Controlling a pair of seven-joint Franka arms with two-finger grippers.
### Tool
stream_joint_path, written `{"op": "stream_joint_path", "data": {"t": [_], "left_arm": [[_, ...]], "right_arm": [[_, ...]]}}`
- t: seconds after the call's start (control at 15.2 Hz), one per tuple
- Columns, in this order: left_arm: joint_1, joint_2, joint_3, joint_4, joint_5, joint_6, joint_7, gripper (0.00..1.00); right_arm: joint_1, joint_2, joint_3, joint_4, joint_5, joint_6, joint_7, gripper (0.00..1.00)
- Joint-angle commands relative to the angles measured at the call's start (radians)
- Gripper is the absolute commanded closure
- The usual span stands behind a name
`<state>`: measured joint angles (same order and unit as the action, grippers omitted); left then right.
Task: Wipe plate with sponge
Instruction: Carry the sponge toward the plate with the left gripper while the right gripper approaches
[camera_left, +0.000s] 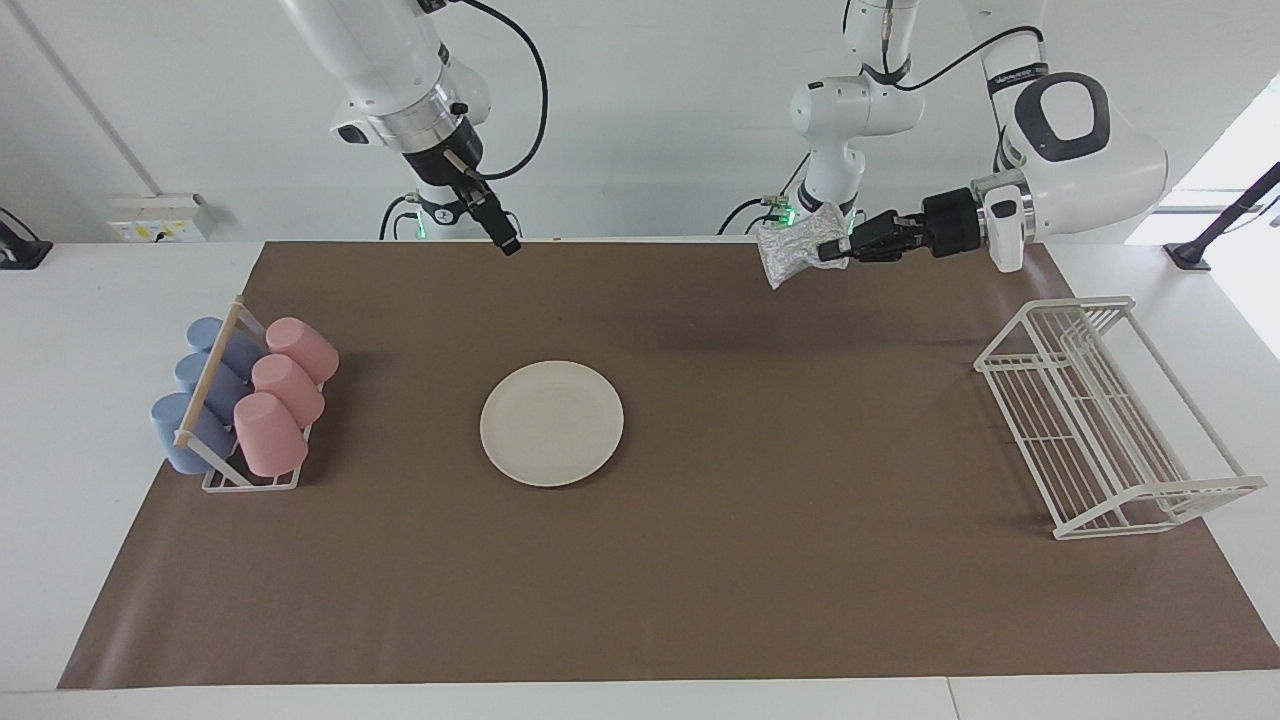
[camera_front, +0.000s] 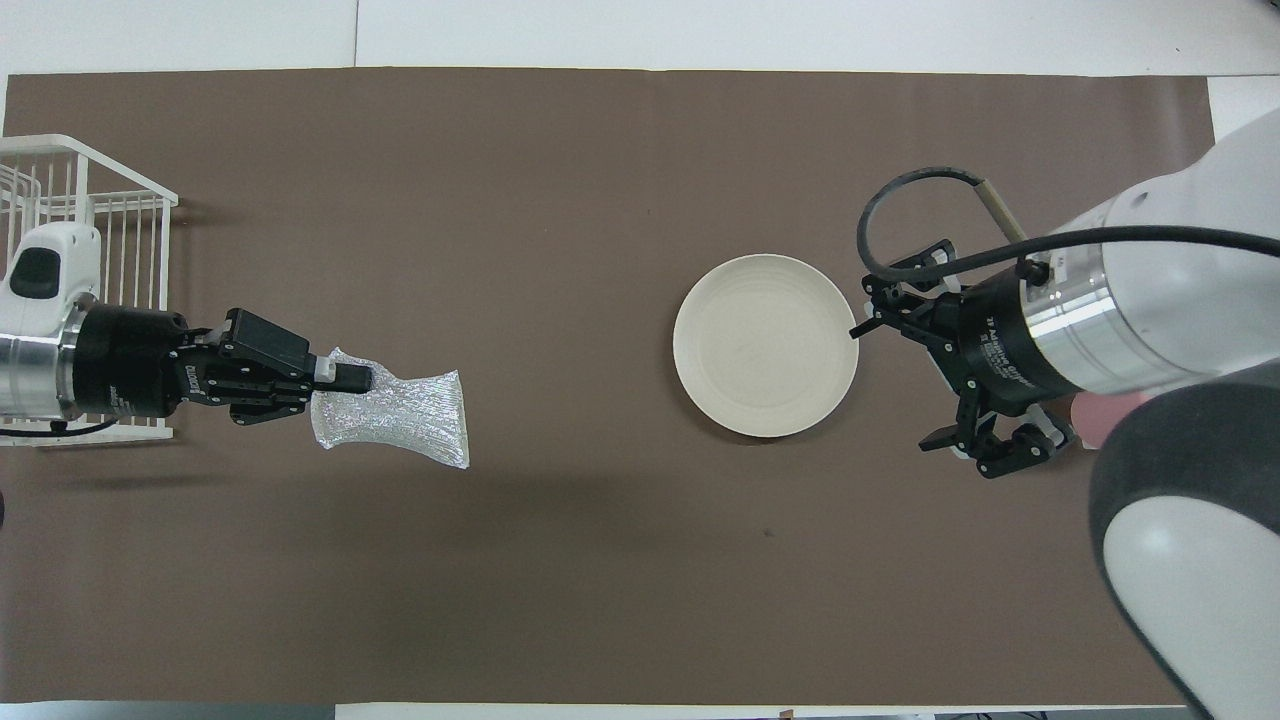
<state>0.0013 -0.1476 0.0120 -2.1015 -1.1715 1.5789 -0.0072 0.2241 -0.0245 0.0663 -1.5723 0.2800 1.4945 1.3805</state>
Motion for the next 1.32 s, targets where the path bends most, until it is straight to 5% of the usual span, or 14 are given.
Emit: {"op": "stream_joint_path", "data": {"t": [0.0, 0.4, 0.79, 1.25], "left_arm": [[-0.069, -0.090, 0.002, -0.130, -0.138, 0.094, 0.071, 1.00], [-0.176, -0.230, 0.000, -0.342, -0.301, 0.176, 0.331, 1.00], [-0.299, -0.273, -0.001, -0.406, -0.384, 0.260, 0.407, 1.00], [-0.300, -0.300, 0.003, -0.437, -0.384, 0.231, 0.441, 1.00]], "right_arm": [[0.101, -0.032, -0.002, -0.038, 0.016, 0.027, 0.171, 0.00], [0.297, -0.083, 0.000, -0.120, 0.013, 0.095, 0.417, 0.00], [0.397, -0.080, 0.000, -0.164, 0.018, 0.256, 0.528, 0.00], [0.397, -0.081, 0.000, -0.169, 0.013, 0.247, 0.564, 0.00]]}}
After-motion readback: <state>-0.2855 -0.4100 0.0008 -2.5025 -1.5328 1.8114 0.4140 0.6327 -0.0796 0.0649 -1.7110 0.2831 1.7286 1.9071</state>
